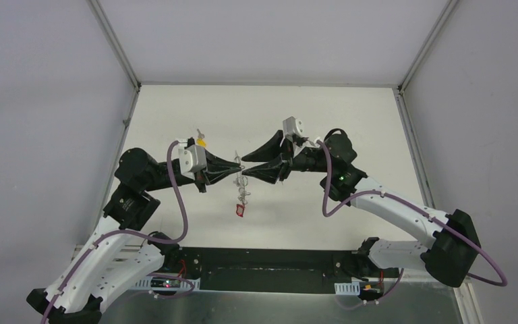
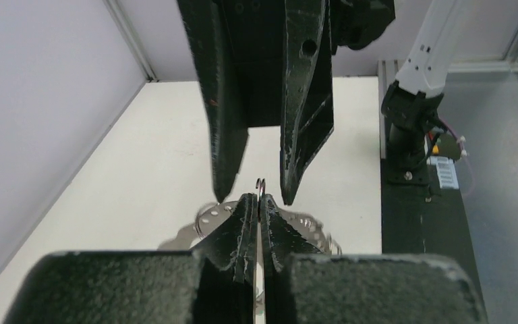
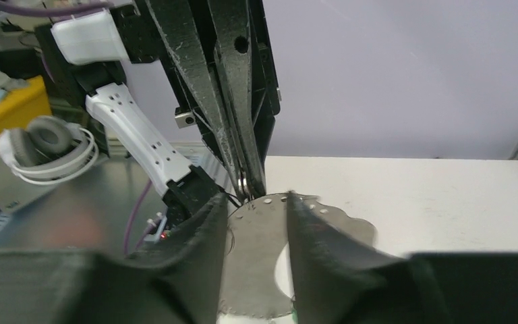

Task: Put the keys on the keyring
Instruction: Adjust the keyring.

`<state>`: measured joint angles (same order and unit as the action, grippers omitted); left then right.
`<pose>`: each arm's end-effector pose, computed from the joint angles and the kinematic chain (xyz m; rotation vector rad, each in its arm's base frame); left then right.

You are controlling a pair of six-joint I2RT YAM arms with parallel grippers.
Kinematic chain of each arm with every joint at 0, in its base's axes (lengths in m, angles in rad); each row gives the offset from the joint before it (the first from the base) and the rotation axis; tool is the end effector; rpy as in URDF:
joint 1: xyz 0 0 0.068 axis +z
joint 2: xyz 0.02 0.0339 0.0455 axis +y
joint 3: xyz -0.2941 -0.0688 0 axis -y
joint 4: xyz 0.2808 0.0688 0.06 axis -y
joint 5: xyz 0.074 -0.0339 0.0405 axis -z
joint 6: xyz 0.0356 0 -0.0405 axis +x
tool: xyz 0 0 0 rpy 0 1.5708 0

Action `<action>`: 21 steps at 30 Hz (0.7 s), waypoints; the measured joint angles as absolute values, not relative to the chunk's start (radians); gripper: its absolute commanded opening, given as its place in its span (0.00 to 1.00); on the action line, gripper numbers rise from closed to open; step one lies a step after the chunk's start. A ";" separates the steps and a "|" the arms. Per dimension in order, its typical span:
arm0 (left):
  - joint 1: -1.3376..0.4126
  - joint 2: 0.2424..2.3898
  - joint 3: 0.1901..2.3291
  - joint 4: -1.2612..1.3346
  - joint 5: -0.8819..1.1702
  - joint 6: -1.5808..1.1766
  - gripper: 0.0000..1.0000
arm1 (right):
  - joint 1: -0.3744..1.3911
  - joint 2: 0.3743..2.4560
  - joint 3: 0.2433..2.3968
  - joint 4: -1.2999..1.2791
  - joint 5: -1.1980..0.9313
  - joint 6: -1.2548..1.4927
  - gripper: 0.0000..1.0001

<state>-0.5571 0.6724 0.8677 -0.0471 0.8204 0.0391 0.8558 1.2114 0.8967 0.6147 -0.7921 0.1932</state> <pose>0.1143 -0.1019 0.4245 1.0749 1.1187 -0.9939 0.1754 0.2407 0.3882 -1.1270 0.9958 1.3619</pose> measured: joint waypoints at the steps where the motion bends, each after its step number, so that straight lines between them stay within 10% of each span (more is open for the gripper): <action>1: -0.558 0.672 0.871 -0.063 0.825 0.062 0.00 | 0.857 1.211 0.895 0.617 -0.788 0.194 0.60; 8: -0.558 0.644 0.880 -0.199 0.871 0.385 0.00 | 0.862 1.176 0.888 0.607 -0.748 0.159 0.90; 21: -0.558 0.629 0.884 -0.283 0.813 0.591 0.00 | 0.861 1.122 0.886 0.513 -0.622 0.115 0.99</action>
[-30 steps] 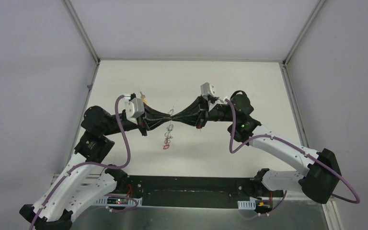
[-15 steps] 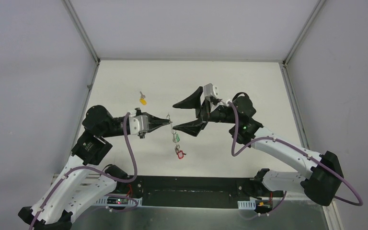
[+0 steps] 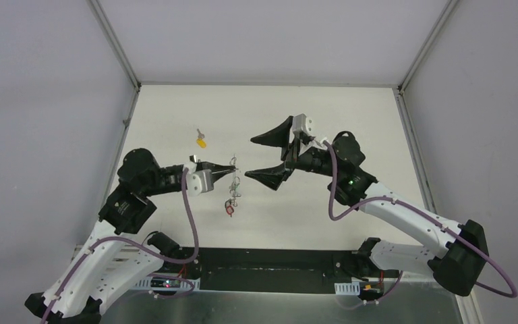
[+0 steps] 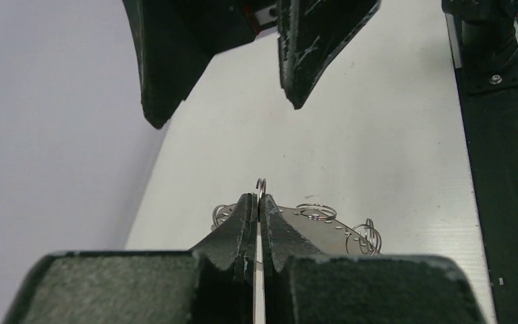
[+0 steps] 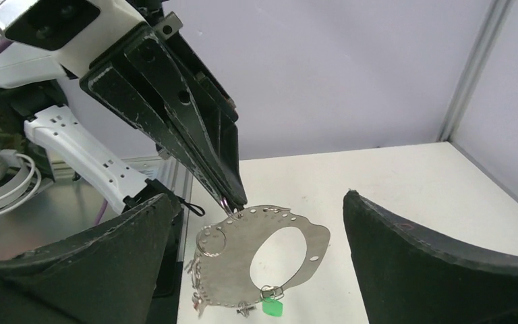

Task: Put the keys on the keyring
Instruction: Adjust the keyring, then move the key to the center of the board.

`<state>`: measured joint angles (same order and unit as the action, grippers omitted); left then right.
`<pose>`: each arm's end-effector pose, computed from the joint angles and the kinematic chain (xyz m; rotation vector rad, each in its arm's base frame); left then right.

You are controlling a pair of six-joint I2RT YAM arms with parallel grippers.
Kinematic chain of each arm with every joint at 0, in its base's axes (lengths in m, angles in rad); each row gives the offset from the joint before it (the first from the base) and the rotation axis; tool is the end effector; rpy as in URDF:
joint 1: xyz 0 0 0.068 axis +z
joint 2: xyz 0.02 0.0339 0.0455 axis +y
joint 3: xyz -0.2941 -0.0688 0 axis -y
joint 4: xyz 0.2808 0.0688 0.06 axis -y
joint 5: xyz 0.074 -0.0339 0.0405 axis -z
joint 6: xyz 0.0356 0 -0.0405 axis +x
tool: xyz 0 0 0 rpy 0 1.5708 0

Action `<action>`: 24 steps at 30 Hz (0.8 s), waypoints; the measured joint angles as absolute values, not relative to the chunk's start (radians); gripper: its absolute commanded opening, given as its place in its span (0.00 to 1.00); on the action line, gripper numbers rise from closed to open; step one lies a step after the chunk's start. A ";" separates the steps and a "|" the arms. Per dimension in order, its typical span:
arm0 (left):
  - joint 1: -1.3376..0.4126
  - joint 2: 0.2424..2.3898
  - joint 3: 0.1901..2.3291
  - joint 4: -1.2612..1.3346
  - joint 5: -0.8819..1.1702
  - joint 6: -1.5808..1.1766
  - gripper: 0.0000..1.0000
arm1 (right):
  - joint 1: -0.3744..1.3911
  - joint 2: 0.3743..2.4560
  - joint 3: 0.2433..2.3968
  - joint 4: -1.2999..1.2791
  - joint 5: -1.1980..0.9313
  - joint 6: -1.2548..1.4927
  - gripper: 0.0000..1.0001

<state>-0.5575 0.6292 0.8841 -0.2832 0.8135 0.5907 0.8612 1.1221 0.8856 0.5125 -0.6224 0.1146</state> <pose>0.1028 -0.0946 0.4127 1.3413 0.9179 -0.6215 0.1657 0.2248 0.3991 -1.0193 1.0396 1.2112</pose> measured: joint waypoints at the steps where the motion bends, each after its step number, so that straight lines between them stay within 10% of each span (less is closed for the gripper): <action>1: -0.558 0.642 0.887 -0.294 0.787 0.561 0.00 | 0.859 1.124 0.886 0.508 -0.604 0.121 0.99; 14: -0.473 0.749 0.849 -0.345 0.602 0.237 0.00 | 0.714 1.386 1.054 0.255 -0.342 0.379 1.00; 24: -0.325 0.638 0.814 -0.491 0.471 0.138 0.00 | 0.635 1.946 1.672 -0.174 -0.278 0.614 1.00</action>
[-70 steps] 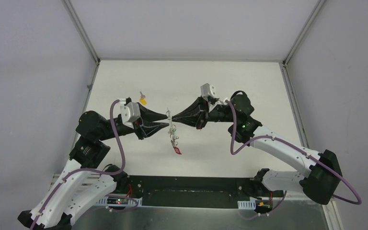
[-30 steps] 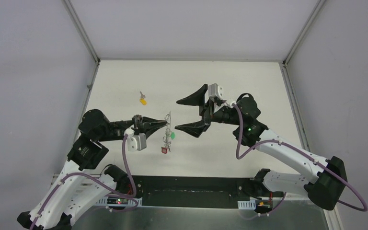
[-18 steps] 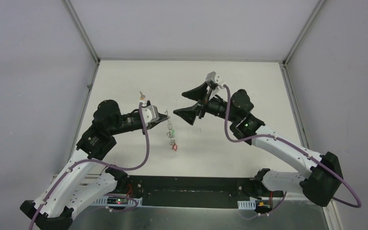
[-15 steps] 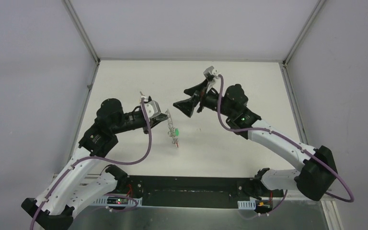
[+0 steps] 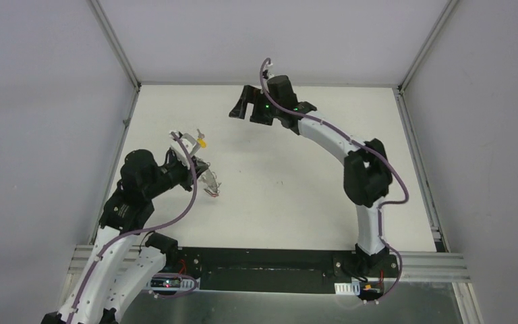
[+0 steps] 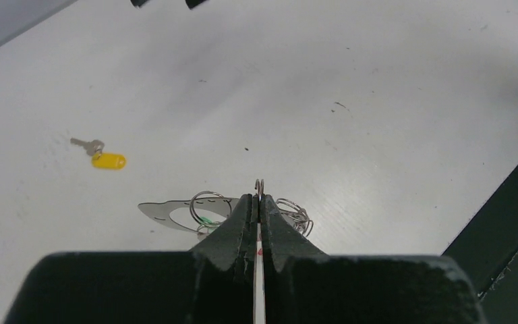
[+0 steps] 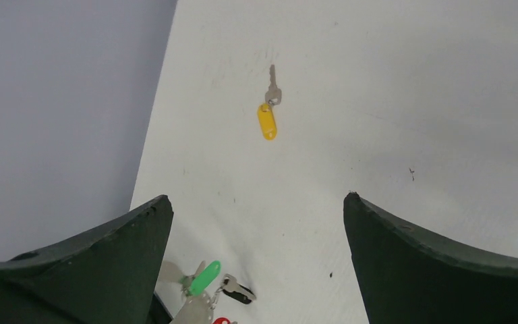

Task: Put the keys on the keyring
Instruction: Move the key to the center of the board.

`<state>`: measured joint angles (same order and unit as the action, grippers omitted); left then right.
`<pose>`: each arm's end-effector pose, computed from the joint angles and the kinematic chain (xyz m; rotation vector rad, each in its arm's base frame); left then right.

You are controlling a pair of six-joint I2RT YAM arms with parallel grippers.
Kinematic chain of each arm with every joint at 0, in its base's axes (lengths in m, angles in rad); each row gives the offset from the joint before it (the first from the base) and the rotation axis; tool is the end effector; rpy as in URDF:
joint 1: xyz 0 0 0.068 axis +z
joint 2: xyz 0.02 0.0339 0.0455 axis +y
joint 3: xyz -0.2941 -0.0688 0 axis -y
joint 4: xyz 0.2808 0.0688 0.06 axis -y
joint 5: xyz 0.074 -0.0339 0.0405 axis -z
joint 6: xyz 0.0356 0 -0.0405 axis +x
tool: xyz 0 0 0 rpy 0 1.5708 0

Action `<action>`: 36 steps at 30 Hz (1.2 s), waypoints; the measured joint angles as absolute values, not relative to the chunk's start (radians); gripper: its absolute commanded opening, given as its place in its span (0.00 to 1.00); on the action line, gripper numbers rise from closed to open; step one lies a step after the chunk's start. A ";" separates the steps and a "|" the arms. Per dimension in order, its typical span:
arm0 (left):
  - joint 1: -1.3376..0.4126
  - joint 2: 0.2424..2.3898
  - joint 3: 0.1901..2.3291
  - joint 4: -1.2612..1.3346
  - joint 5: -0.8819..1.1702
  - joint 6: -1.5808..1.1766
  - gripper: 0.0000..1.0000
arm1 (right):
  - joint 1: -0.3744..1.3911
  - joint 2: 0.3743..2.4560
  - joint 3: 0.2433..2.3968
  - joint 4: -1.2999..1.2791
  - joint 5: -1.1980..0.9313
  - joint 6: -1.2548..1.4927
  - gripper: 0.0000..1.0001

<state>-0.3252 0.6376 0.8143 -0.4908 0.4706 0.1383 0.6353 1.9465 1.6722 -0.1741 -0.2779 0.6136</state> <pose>0.1371 -0.0633 0.3643 0.7429 1.7368 -0.5704 0.4063 0.3117 0.3219 -0.2136 2.1603 1.0401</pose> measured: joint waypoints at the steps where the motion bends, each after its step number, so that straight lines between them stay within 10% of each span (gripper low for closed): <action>1: -0.325 0.606 0.814 -0.514 0.445 0.138 0.00 | 0.636 2.005 1.722 -0.203 -0.286 0.628 1.00; 5: -0.325 0.504 0.839 -0.612 0.360 0.142 0.00 | 0.664 2.232 1.924 -0.321 -0.297 0.657 0.94; 10: -0.325 0.382 0.891 -0.671 0.290 0.150 0.00 | 0.733 2.489 2.209 -0.429 -0.295 0.662 0.64; 24: -0.325 0.310 0.947 -0.802 0.290 0.166 0.00 | 0.803 2.819 2.531 -0.209 -0.376 0.815 0.45; 28: -0.325 0.302 0.946 -0.816 0.296 0.165 0.00 | 0.802 2.867 2.558 -0.131 -0.374 0.888 0.22; 36: -0.325 0.303 0.930 -0.829 0.308 0.165 0.00 | 0.806 2.886 2.571 -0.086 -0.276 0.908 0.21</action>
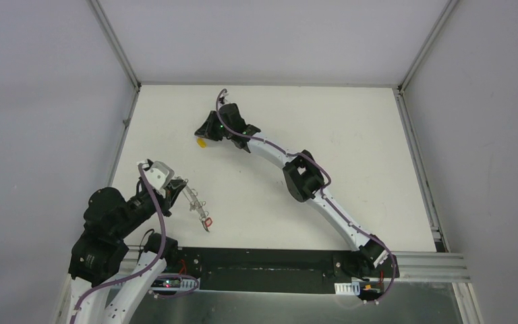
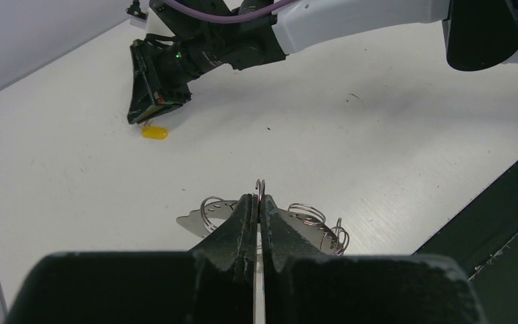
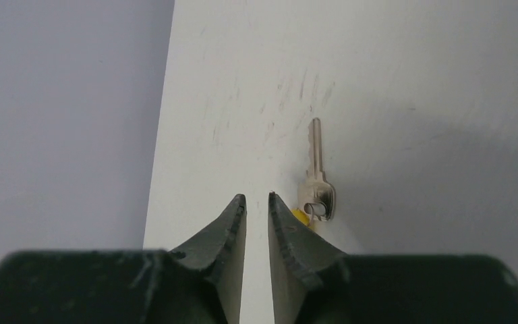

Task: Put the keys on the keyring
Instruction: Move the key to the center of the board.

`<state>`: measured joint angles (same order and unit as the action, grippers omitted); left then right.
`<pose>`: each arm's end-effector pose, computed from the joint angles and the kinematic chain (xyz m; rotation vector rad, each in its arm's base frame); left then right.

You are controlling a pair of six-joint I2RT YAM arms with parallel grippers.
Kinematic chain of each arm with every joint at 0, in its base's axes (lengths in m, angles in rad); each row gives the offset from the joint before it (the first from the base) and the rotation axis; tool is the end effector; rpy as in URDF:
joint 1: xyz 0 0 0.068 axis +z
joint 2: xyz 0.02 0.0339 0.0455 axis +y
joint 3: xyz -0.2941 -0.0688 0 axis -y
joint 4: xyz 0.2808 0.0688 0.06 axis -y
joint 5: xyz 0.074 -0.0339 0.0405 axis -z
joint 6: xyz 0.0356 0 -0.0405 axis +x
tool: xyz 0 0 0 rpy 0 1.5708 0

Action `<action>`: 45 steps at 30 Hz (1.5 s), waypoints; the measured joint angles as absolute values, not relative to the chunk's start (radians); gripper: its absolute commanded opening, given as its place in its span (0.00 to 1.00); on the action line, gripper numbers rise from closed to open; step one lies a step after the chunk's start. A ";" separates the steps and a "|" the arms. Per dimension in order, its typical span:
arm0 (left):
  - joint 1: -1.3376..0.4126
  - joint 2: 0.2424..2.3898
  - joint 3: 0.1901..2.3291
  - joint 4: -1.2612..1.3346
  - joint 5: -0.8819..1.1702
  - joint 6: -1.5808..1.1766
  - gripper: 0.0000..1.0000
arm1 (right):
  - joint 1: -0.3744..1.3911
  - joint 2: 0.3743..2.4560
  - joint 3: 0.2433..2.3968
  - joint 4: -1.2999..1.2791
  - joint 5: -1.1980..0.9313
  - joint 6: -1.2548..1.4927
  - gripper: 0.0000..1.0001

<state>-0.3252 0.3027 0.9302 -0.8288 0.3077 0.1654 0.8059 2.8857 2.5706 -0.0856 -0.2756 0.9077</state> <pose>0.0317 -0.0221 0.3930 0.6453 1.6576 -0.3878 0.4707 0.5043 0.1157 -0.0909 2.2310 1.3151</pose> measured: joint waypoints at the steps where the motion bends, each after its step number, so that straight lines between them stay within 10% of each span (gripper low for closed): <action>1: -0.325 0.303 0.926 -0.830 0.312 0.166 0.00 | 0.807 2.893 2.586 -0.078 -0.265 0.907 0.21; 15: -0.325 0.304 0.902 -0.842 0.324 0.165 0.00 | 0.819 2.923 2.570 -0.067 -0.257 0.947 0.00; 35: -0.325 0.447 0.918 -0.844 0.666 0.239 0.00 | 0.791 1.881 1.140 -0.339 -0.257 0.793 0.00; 45: -0.325 0.518 0.895 -0.774 0.876 0.247 0.00 | 0.701 1.495 0.999 -0.491 -0.243 0.640 0.53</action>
